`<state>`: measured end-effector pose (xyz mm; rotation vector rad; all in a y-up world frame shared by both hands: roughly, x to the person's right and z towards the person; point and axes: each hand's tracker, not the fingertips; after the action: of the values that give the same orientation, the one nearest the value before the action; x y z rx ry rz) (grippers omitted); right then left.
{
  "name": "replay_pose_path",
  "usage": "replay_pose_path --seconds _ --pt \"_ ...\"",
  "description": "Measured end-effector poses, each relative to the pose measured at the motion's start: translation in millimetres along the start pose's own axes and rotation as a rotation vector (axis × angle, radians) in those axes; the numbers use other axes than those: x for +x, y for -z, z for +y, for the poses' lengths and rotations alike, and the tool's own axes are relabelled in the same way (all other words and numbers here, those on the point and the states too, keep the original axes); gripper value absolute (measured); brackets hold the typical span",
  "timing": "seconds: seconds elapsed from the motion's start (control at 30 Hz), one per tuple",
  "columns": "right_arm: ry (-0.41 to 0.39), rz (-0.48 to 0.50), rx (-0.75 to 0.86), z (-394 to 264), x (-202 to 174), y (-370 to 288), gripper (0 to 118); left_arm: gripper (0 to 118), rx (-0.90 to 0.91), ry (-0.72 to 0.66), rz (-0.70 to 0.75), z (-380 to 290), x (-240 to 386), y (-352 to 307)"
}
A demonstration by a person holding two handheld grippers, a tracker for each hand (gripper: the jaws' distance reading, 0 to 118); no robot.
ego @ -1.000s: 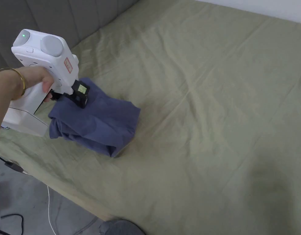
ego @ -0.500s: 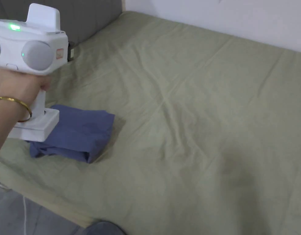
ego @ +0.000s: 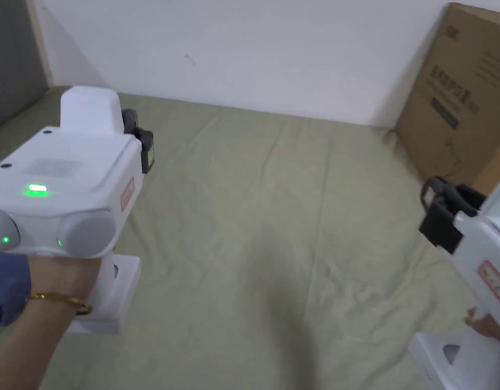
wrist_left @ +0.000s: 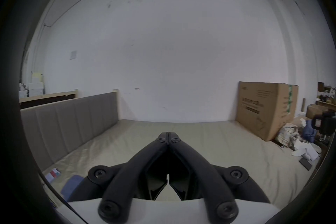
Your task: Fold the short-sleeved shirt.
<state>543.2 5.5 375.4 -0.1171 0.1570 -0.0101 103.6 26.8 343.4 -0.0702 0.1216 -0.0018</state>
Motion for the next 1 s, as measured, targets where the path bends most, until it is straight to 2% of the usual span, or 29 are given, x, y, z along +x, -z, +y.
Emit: replay_pose_path --seconds 0.2,0.3,0.33,0.43,0.47,0.53,1.0 --pt "0.019 -0.033 -0.01 -7 0 2 0 0 -0.026 0.004 -0.069 -37 41 -15" --pt "-0.008 -0.056 -0.021 -8 1 2 0 0 -0.058 0.014 -0.087 -54 52 -21" --pt "-0.01 -0.056 -0.028 -1 -52 13 0 0 -0.067 0.016 -0.088 -59 53 -22" --pt "0.014 -0.05 -0.055 -4 -53 15 0 0 -0.098 0.029 -0.082 -74 54 -24" --pt "0.014 -0.048 -0.062 -12 -69 1 0 0 -0.108 0.031 -0.077 -78 53 -25" --pt "0.009 -0.044 -0.086 -17 -77 -3 0 0 -0.116 0.034 -0.072 -84 51 -27" --pt "0.014 -0.015 -0.125 -49 -68 6 0 0 -0.159 0.039 -0.032 -93 45 -35"
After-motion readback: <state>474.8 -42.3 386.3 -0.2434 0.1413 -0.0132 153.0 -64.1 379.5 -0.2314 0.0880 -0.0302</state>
